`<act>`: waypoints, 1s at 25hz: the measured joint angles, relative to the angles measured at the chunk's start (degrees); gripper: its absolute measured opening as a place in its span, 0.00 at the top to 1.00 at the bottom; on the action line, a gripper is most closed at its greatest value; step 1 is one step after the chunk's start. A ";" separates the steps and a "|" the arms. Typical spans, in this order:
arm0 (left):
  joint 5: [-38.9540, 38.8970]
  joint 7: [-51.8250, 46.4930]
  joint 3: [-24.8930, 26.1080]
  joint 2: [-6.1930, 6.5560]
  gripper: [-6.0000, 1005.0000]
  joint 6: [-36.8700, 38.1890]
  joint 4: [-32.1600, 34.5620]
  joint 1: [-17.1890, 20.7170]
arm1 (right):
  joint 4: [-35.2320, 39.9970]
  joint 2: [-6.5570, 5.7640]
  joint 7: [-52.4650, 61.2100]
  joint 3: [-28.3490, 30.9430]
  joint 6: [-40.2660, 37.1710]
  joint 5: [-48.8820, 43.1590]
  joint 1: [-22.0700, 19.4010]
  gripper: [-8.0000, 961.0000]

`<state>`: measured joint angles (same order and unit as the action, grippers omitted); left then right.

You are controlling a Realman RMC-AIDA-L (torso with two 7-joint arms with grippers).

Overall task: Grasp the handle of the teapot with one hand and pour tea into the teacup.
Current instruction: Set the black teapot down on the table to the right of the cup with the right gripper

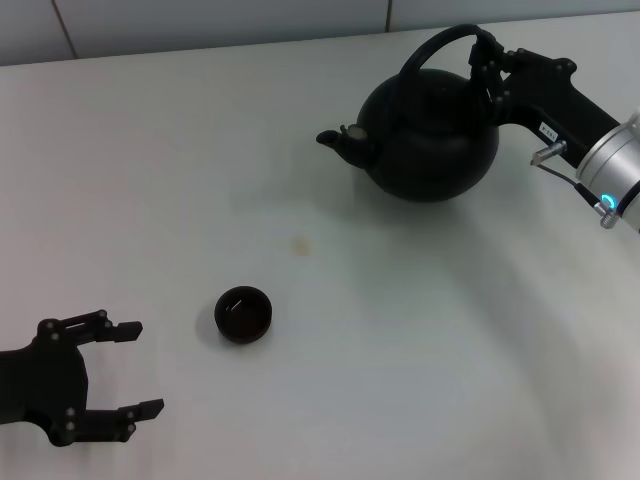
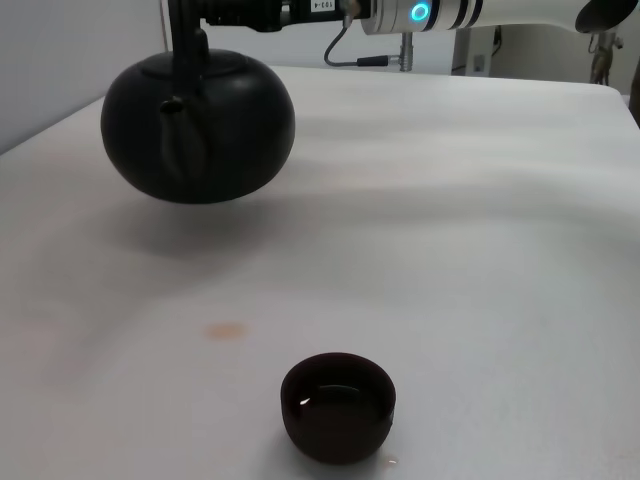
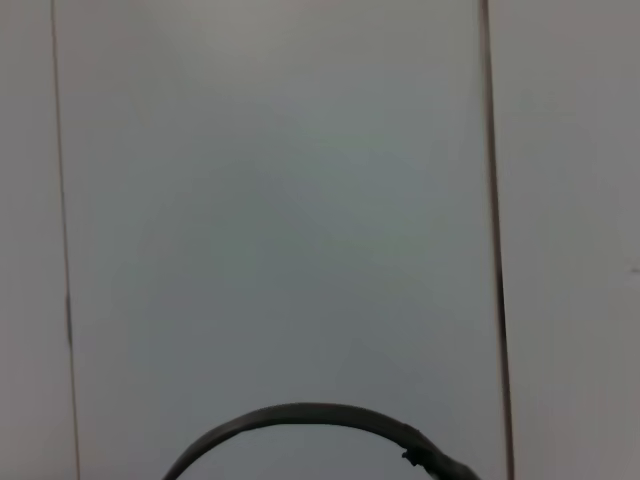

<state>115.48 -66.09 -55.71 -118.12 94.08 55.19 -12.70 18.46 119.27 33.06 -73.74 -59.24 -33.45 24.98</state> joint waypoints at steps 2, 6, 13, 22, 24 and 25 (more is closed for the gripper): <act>0.00 0.00 -0.02 0.00 0.14 -0.01 0.00 -0.08 | -0.05 0.00 -0.01 -0.05 1.41 -0.14 0.31 0.91; -0.04 0.00 -0.09 0.00 0.14 0.08 0.00 -0.22 | -0.12 0.00 -0.02 -0.41 3.65 -0.38 0.85 0.91; -0.18 0.00 -0.01 -0.09 0.14 -0.06 0.00 -0.24 | -0.26 0.00 -0.51 -0.49 5.39 -0.53 1.45 0.91; -0.01 0.00 0.02 -0.18 0.14 -0.20 0.00 -0.27 | -0.41 0.00 -0.69 -0.53 6.74 -0.65 2.11 0.91; -0.02 0.00 -0.02 -0.18 0.14 -0.22 0.00 -0.28 | -0.47 0.00 -0.70 -0.53 7.26 -0.66 2.23 0.91; -0.04 0.00 -0.04 -0.18 0.14 -0.22 0.00 -0.29 | -0.47 0.00 -0.70 -0.53 7.36 -0.65 2.25 0.91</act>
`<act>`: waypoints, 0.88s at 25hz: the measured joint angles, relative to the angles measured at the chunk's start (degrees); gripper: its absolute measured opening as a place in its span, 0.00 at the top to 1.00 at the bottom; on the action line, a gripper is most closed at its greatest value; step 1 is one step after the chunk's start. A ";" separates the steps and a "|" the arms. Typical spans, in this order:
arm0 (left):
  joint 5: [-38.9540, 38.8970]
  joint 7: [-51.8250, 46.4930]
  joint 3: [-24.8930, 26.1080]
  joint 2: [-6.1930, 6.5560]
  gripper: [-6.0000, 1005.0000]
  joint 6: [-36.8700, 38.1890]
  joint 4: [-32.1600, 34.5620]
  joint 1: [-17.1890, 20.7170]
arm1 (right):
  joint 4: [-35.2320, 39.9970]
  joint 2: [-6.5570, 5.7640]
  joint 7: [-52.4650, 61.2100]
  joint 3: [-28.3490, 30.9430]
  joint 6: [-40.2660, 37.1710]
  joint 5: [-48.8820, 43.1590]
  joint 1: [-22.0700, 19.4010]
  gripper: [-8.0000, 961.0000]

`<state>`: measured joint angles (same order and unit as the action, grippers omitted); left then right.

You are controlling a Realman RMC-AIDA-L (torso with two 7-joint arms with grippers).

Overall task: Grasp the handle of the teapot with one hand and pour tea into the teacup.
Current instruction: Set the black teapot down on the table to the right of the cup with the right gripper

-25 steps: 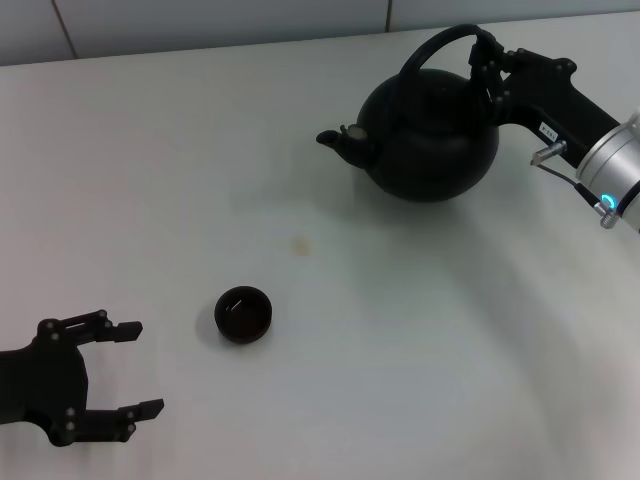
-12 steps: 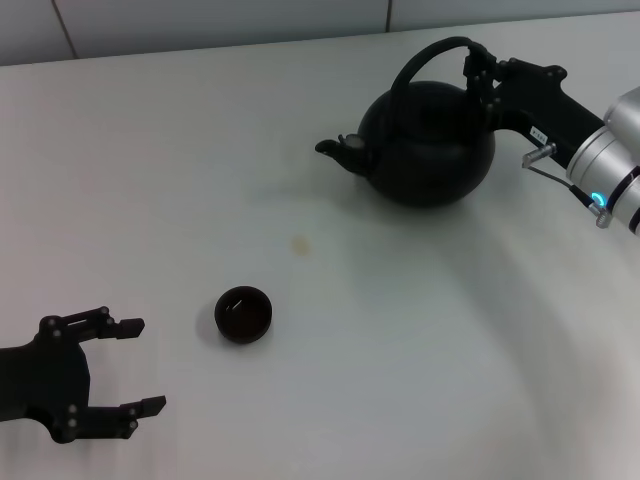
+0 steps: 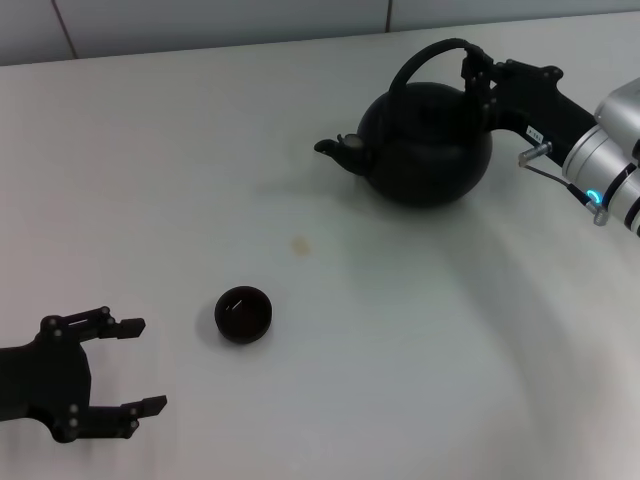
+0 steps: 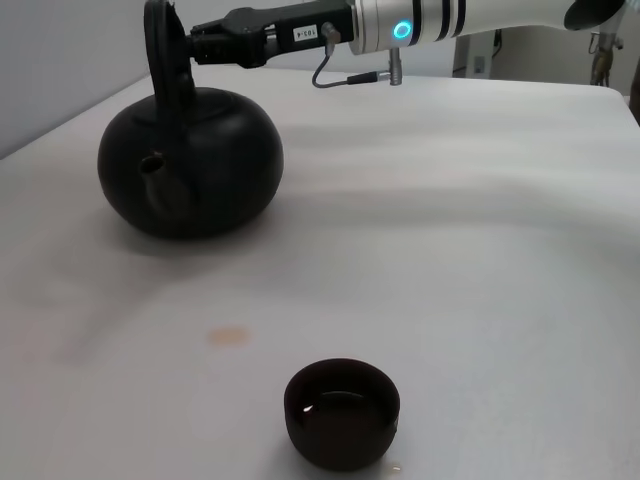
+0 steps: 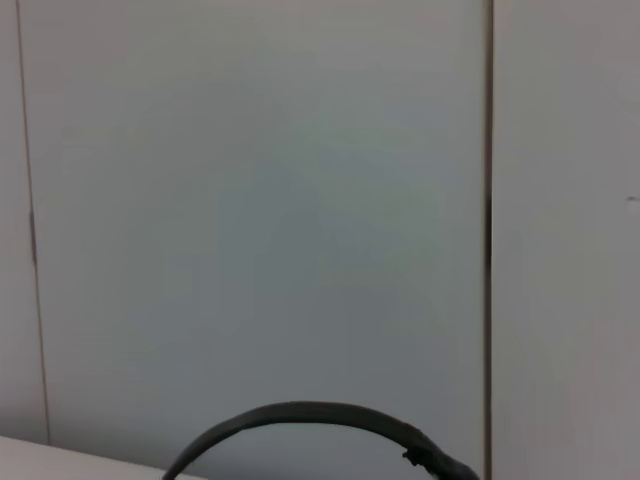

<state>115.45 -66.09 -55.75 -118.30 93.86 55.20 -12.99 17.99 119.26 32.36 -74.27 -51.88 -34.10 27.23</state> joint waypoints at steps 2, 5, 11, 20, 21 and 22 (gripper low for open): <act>-0.04 0.00 -0.01 -0.03 0.14 0.00 0.00 -0.01 | 0.00 0.00 -0.01 -0.03 0.08 0.00 0.01 0.91; -0.04 0.00 -0.02 -0.06 0.14 -0.02 0.00 -0.01 | 0.00 0.00 -0.02 -0.09 0.10 0.00 0.02 0.91; 0.04 0.00 -0.06 -0.08 0.14 -0.09 0.00 -0.02 | 0.04 0.00 -0.02 -0.10 -0.09 0.00 0.02 0.91; 0.05 0.00 0.18 -0.02 0.14 -0.04 0.00 -0.01 | 0.35 0.00 -0.06 -0.17 -1.05 -0.13 0.04 0.85; 0.05 0.00 0.22 0.00 0.14 0.04 0.00 -0.02 | 0.38 0.00 -0.08 -0.17 -0.93 -0.14 0.07 0.84; 0.05 0.00 0.28 0.02 0.14 0.15 0.00 -0.01 | 0.39 0.00 -0.11 -0.17 -0.74 -0.14 0.15 0.83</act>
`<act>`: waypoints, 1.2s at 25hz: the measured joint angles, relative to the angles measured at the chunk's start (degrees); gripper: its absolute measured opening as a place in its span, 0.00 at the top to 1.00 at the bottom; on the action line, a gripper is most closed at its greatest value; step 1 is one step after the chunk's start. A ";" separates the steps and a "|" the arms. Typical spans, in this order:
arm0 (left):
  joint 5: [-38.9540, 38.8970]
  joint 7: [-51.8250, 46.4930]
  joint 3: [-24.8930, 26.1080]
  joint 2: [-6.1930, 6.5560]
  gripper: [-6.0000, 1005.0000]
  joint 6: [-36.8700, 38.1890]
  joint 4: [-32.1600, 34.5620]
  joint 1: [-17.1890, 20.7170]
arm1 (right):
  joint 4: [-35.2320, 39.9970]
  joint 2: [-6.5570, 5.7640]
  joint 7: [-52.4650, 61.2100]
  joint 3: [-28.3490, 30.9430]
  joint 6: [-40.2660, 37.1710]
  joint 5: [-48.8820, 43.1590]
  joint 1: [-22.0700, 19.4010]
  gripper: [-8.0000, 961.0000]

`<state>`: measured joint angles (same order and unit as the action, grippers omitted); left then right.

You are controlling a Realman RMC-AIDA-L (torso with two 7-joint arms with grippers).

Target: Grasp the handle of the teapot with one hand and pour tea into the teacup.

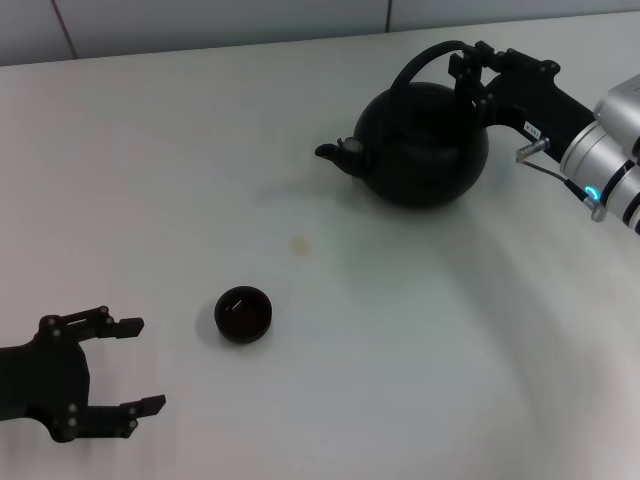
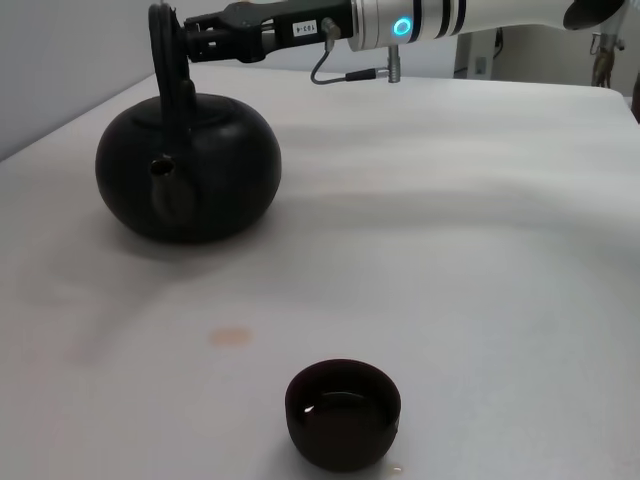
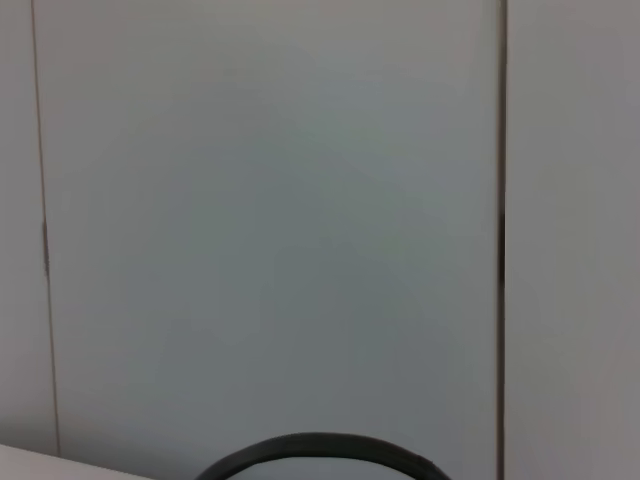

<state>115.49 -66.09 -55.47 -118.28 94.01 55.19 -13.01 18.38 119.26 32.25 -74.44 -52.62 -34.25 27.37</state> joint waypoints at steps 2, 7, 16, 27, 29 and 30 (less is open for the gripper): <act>0.00 0.00 0.08 0.05 0.14 0.14 0.00 0.00 | -0.07 0.00 -0.06 0.00 0.25 0.00 0.26 0.74; 0.00 -0.01 0.10 0.07 0.14 0.19 0.11 0.07 | -0.24 0.11 -0.10 0.00 0.32 0.00 0.48 0.52; -0.01 -0.26 0.04 0.07 0.14 0.47 0.51 0.27 | -0.31 0.26 -0.13 0.20 -0.06 0.27 0.07 0.27; -0.37 -0.25 0.10 0.08 0.14 1.36 0.62 0.27 | 0.66 0.37 -0.64 0.72 -4.66 0.45 -2.36 0.23; -0.47 -0.17 0.10 0.11 0.14 1.43 0.62 0.34 | 0.69 0.36 -0.81 0.93 -7.36 0.46 -3.20 0.23; -0.49 -0.13 0.10 0.12 0.14 1.47 0.62 0.35 | 0.69 0.35 -1.09 0.98 -8.10 0.47 -3.50 0.23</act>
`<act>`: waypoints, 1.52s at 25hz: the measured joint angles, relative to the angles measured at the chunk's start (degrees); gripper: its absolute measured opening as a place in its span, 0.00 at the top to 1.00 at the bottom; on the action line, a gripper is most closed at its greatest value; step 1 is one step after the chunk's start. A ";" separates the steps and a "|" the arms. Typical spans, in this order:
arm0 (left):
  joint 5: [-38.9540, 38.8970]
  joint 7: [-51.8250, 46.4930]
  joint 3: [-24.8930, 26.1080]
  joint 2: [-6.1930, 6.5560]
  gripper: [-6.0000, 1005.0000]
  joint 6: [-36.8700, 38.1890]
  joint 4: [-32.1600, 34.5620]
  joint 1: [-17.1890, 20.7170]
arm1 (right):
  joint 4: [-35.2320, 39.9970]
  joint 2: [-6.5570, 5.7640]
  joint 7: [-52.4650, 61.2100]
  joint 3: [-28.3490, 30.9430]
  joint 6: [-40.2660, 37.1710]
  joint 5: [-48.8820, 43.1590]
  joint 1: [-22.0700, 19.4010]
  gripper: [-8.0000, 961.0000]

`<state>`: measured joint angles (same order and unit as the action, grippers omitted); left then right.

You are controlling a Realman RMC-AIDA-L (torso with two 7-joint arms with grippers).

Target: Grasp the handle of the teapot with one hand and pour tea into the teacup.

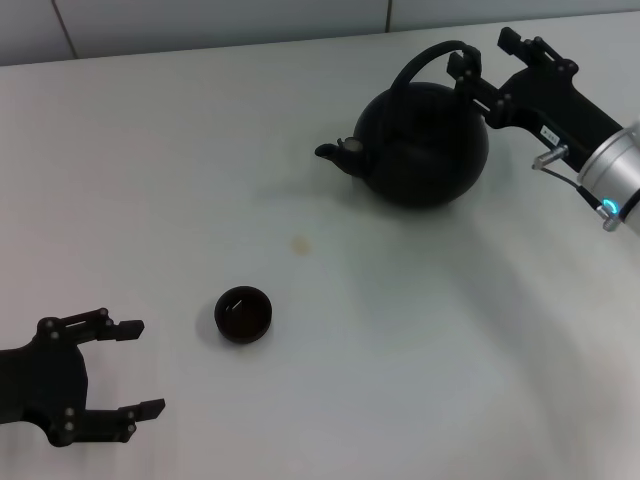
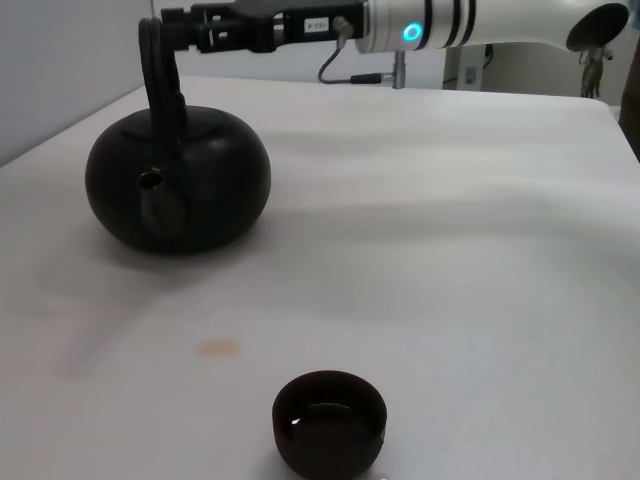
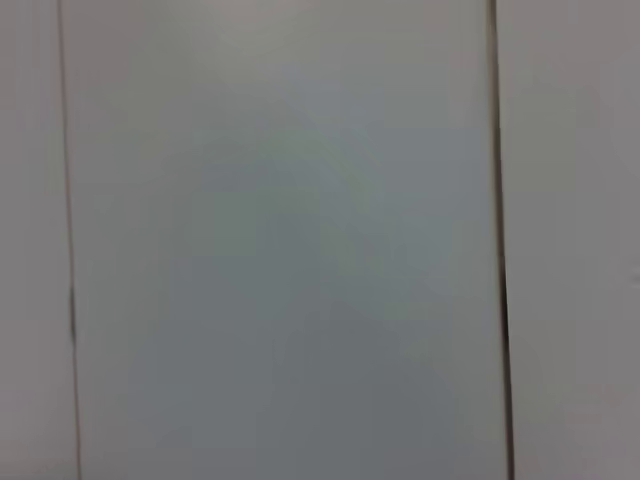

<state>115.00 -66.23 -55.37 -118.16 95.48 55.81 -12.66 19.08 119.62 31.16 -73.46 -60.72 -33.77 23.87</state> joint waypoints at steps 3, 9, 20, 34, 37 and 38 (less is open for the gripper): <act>-0.02 -0.06 0.00 -0.01 0.14 0.31 0.01 -0.07 | -0.22 0.04 -2.16 0.27 -1.74 0.02 -0.85 0.23; -0.38 -0.01 0.00 -0.04 0.14 0.94 0.08 -0.30 | -1.29 0.18 -5.72 0.65 -8.07 0.03 -3.15 0.23; -10.30 3.52 0.00 -0.12 0.14 6.02 0.34 -0.60 | -0.45 -0.38 -6.39 -0.11 -21.25 -7.18 -4.61 0.23; -18.46 3.94 0.02 0.06 0.14 12.78 -0.05 0.14 | 16.68 -3.06 16.76 8.21 -34.78 -41.55 -8.97 0.23; -18.50 3.89 0.40 0.17 0.14 12.86 -0.53 0.09 | 19.75 -3.27 21.04 12.45 -38.16 -47.77 -9.04 0.23; -18.47 3.87 0.76 0.23 0.14 12.86 -0.92 0.03 | 20.79 -3.30 22.04 13.55 -39.17 -49.52 -9.10 0.23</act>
<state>96.53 -62.35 -54.61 -117.93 108.34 54.89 -12.63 39.86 116.32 53.19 -59.91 -99.89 -83.29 14.78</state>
